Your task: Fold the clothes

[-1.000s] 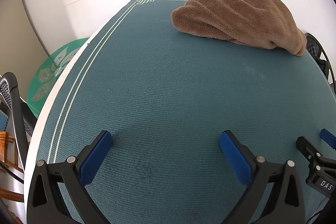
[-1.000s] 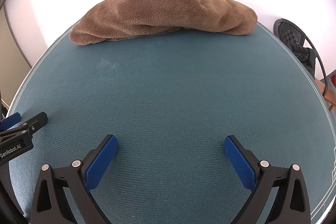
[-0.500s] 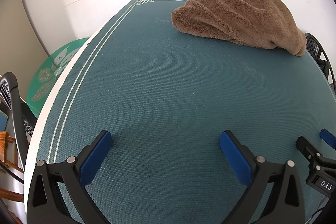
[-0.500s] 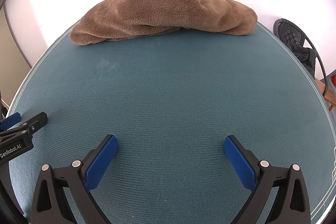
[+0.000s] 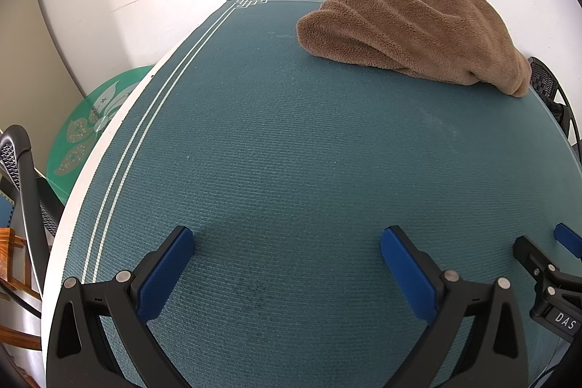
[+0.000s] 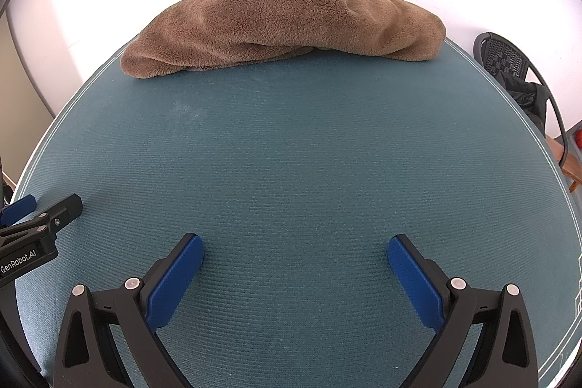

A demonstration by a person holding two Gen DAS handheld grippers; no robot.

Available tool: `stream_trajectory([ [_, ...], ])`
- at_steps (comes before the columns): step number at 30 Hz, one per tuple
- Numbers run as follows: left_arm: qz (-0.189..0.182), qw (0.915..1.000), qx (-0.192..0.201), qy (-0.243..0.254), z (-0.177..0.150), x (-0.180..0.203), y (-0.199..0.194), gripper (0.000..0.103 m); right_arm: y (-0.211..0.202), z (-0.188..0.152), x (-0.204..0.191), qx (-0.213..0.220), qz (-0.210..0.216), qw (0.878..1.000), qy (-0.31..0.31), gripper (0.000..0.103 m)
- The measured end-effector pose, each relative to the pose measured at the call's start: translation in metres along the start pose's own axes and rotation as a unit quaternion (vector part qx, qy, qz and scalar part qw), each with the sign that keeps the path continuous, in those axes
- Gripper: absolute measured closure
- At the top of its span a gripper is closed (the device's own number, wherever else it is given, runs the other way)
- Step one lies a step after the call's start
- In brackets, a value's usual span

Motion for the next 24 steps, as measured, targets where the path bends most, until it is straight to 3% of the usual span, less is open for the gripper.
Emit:
stream_trajectory([
  [24,-0.003,1.0,-0.001,-0.001,0.0011,0.0002,0.0018,0.0,-0.0001,0.0003,-0.0002,0.0,0.0,1.0,0.0,0.0],
])
Point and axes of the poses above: each gripper's, at about its wrist camera, not at the fingertips, and y roughly the way its jaws point, x to its right, z to its top, the point moved 7 cm from there along y, roughly the way its jaws point, and after that the axes turned 2 degrees about z, right-handed, at the moved point
